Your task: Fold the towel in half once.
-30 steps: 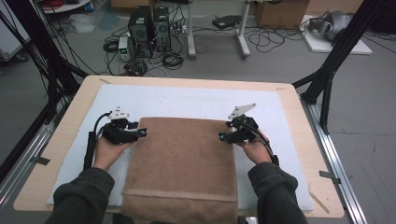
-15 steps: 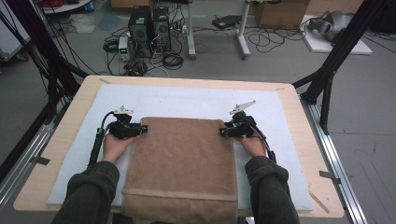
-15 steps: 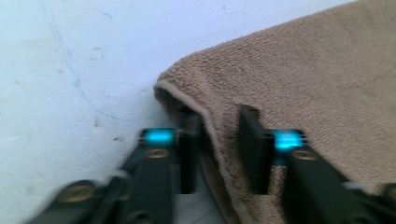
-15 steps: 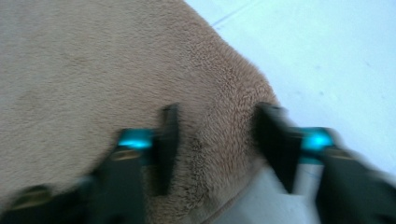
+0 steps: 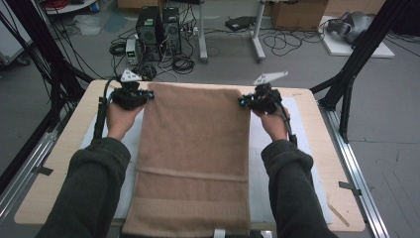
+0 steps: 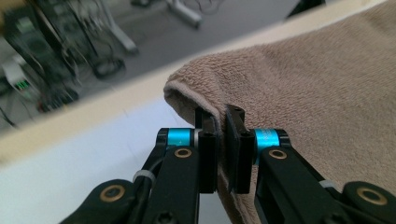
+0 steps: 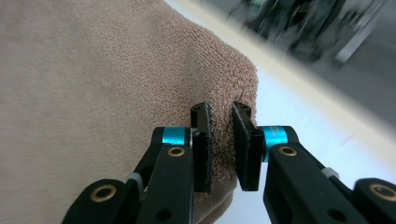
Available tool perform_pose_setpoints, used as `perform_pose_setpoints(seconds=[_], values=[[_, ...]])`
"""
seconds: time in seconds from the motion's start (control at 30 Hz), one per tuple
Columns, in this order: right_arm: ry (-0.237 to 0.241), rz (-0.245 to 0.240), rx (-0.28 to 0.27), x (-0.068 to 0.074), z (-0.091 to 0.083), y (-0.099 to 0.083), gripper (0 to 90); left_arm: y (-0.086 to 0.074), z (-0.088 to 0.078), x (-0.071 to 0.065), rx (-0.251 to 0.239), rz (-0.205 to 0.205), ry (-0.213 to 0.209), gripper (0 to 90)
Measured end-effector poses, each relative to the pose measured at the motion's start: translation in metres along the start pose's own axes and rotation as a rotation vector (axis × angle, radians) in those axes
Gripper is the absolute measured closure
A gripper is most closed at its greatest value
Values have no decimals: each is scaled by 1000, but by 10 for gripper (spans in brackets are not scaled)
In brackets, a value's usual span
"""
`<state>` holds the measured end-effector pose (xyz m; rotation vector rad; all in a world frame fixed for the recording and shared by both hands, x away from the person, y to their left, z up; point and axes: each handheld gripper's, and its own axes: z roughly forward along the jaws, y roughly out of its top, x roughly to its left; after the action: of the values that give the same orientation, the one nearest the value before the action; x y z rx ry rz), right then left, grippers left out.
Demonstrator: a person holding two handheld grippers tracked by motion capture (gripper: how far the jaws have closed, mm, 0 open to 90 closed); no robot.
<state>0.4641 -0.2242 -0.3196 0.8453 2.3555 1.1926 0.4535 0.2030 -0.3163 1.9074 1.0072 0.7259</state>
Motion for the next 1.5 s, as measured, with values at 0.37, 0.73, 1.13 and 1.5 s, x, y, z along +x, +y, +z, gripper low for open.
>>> perform_pose_setpoints(seconds=[0.37, 0.73, 1.13, 1.5], values=[[40, 113, 56, -1, 9, -40, 386, -70, 2, 6, 70, -117, -105, 522], [145, 36, 85, 50, 2, -76, 394, -117, -33, -29, 102, -48, -213, 523], [214, 10, 106, 85, 3, -115, 522, -155, -43, -52, 128, -3, -291, 532], [245, -41, 206, 96, 19, -124, 594, -162, -37, -55, 157, 9, -316, 659]])
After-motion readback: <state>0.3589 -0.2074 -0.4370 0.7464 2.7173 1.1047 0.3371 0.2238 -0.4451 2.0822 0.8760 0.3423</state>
